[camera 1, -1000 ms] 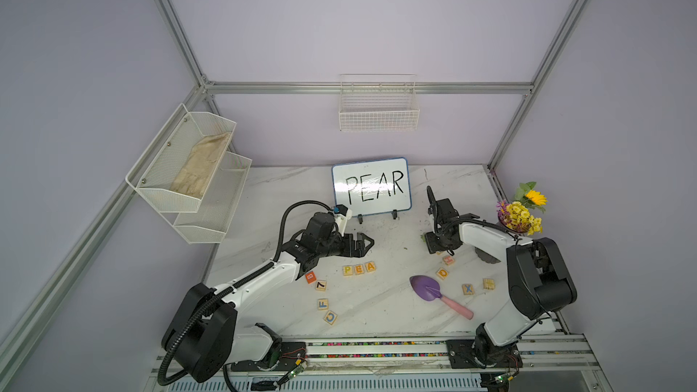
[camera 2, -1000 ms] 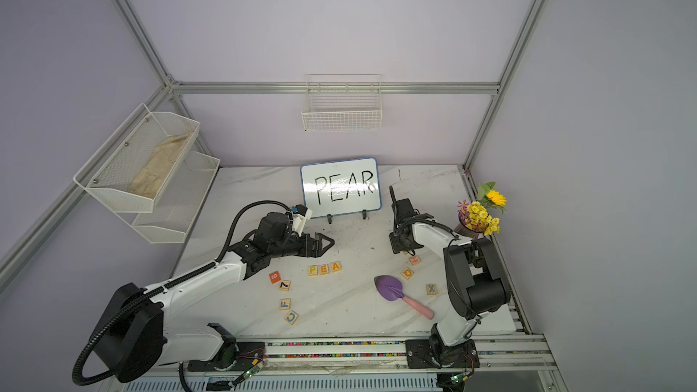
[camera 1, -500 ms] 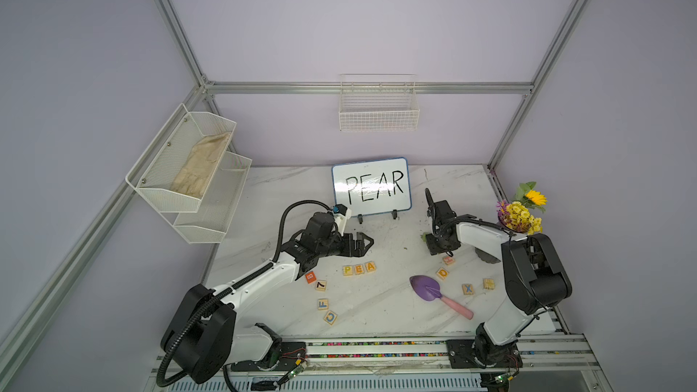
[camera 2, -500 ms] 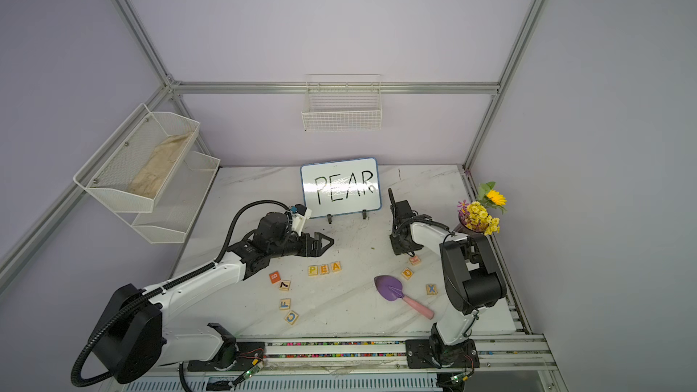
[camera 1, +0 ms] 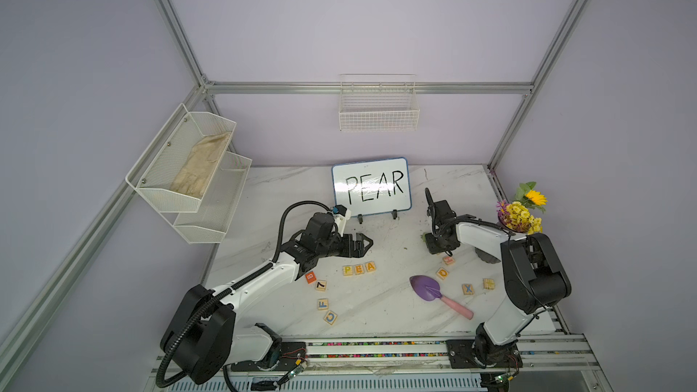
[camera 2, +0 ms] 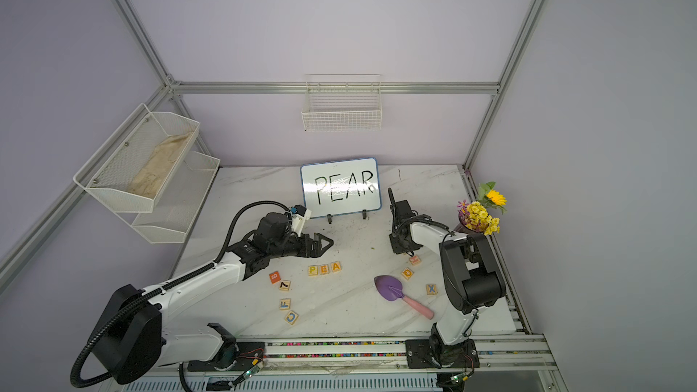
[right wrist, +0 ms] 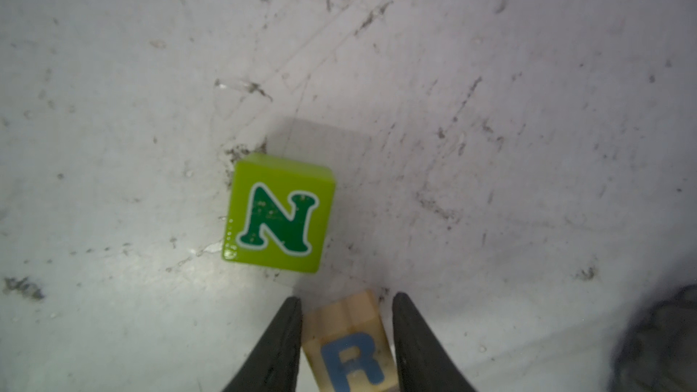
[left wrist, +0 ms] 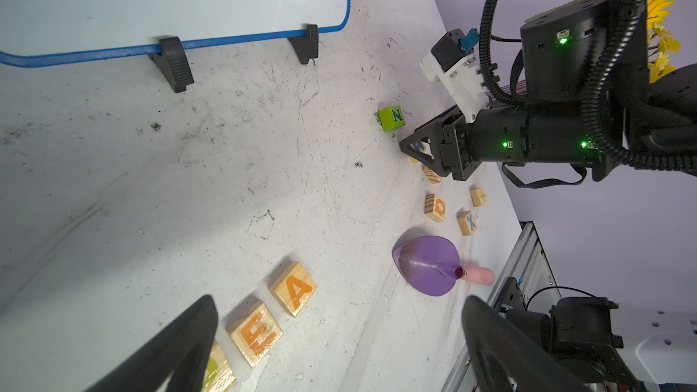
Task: Spell the uppercase word “pear” with letter blocks
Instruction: Pick up the letter block from the center of the board.
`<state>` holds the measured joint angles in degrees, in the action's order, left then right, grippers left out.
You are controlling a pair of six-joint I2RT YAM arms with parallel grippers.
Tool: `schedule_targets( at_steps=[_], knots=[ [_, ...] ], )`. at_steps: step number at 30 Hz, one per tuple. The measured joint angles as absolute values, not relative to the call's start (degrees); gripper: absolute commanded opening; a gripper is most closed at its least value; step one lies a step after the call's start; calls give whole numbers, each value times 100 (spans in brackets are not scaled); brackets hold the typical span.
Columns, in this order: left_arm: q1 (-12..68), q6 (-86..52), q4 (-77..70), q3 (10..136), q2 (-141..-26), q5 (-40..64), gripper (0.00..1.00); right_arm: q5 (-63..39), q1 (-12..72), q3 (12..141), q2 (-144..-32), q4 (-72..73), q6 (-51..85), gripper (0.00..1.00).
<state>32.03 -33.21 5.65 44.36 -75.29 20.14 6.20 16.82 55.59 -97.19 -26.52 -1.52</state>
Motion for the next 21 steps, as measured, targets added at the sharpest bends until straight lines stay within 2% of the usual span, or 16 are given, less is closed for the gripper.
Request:
schedule_targets(
  at_steps=[14, 21],
  knots=[
    [3203, -3225, 567, 4436, -7518, 2016, 100, 637, 1693, 5537, -9653, -2729, 97, 29],
    [3203, -3188, 563, 4436, -7338, 2018, 100, 655, 1938, 5631, -9096, -3164, 440, 29]
  ],
)
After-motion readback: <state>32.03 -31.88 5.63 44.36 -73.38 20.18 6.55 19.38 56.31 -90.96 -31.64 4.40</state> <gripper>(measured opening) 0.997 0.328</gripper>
